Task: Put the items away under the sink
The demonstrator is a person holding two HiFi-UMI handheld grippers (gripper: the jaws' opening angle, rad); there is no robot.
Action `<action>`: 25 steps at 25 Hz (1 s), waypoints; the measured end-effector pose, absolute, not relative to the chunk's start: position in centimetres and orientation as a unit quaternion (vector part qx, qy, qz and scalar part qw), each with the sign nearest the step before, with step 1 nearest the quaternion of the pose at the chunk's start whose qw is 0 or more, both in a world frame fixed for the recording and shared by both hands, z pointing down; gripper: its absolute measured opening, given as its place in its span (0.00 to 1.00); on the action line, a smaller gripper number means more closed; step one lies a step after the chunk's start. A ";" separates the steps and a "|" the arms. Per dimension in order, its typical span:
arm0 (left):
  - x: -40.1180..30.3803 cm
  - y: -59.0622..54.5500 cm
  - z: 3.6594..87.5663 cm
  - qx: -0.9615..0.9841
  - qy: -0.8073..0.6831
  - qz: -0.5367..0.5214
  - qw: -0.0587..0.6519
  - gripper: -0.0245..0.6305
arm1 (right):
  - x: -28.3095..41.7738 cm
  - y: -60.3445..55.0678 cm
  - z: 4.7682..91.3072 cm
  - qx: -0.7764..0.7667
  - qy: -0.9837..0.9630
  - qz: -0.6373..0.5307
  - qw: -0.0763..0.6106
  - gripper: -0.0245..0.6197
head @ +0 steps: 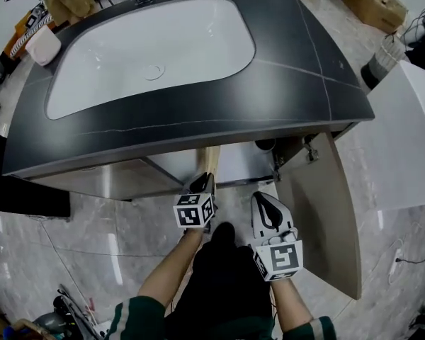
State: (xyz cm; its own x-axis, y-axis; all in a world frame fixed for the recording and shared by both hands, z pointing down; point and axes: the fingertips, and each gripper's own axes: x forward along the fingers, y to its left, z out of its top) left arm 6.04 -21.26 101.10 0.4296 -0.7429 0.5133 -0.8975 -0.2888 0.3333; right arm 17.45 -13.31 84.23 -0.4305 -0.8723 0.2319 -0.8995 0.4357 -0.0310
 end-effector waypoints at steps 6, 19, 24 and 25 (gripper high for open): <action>6.1 -23.0 105.4 0.788 -0.521 0.133 0.302 0.11 | 18.4 -14.8 88.8 0.530 -0.841 0.077 0.075 0.10; 6.9 -25.9 111.8 0.719 -0.545 0.126 0.412 0.11 | 20.0 -14.8 92.2 0.548 -0.828 0.103 0.060 0.10; 7.7 -25.8 113.3 0.716 -0.537 0.140 0.424 0.11 | 19.9 -14.4 92.6 0.547 -0.828 0.109 0.060 0.10; 7.7 -25.7 113.6 0.715 -0.536 0.143 0.426 0.11 | 19.9 -14.3 92.7 0.547 -0.828 0.110 0.059 0.10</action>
